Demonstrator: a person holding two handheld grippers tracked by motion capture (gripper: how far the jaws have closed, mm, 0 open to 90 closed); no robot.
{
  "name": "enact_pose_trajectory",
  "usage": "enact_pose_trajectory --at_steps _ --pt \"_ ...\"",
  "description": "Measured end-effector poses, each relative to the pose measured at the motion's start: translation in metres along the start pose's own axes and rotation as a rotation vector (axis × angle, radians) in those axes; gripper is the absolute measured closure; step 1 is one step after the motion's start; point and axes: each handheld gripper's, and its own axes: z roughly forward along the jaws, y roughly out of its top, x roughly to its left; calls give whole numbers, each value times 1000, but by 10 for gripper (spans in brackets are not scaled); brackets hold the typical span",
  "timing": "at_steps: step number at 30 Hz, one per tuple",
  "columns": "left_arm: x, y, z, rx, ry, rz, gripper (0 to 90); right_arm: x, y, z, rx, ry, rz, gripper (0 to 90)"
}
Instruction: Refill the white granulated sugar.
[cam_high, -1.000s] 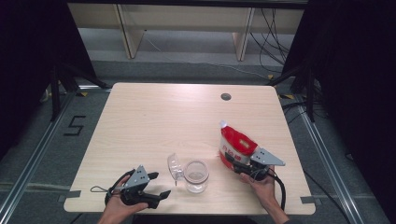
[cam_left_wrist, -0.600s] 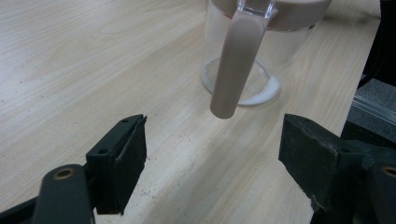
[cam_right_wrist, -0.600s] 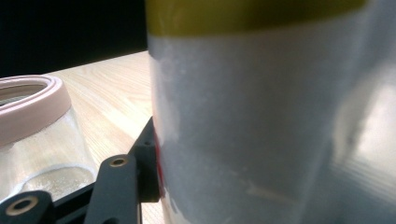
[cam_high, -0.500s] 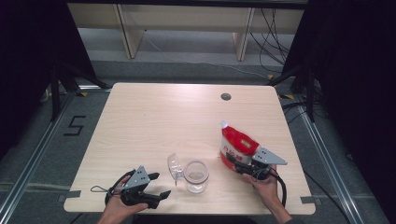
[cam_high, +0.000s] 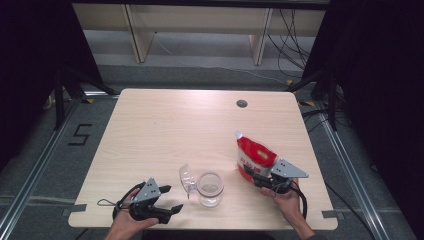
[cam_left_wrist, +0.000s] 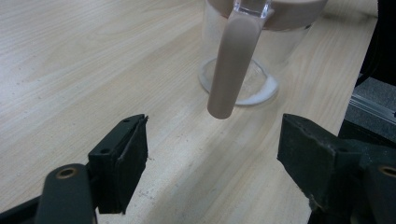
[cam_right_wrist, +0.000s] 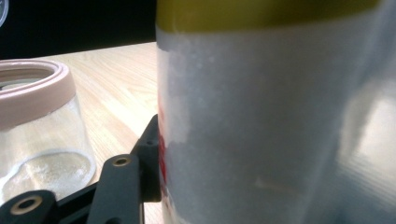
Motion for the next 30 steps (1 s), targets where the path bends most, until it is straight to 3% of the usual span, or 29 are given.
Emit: enact_pose_trajectory --at_steps 3,4,5,6,8,11,13,14,17,22,28,30 --pt "1 0 -1 9 6 12 235 2 1 -2 -29 -2 -19 480" --pt "1 0 -1 13 8 15 236 2 2 -3 -9 2 -32 480" --pt "2 0 -1 17 9 19 235 1 2 -2 -23 -22 -61 481" --pt "0 0 0 0 0 1 235 2 2 -3 -17 -15 -62 481" --pt "0 0 0 -3 0 3 235 4 5 -5 -10 -25 -101 482" --pt "3 0 -1 20 11 28 235 8 9 -8 -16 -15 -116 484" --pt "2 0 0 12 9 17 235 11 12 -10 -16 -29 -156 484" --pt "1 0 0 7 5 12 235 13 13 -11 -17 -23 -145 484" --pt "2 0 0 8 3 13 235 17 18 -17 -8 -34 -192 485" --pt "2 0 0 6 2 12 235 24 27 -23 -19 -64 -326 486" --pt "0 0 1 2 4 -2 235 34 30 -30 59 -79 -444 487" --pt "0 0 1 1 8 -2 234 34 30 -32 65 -75 -454 487"
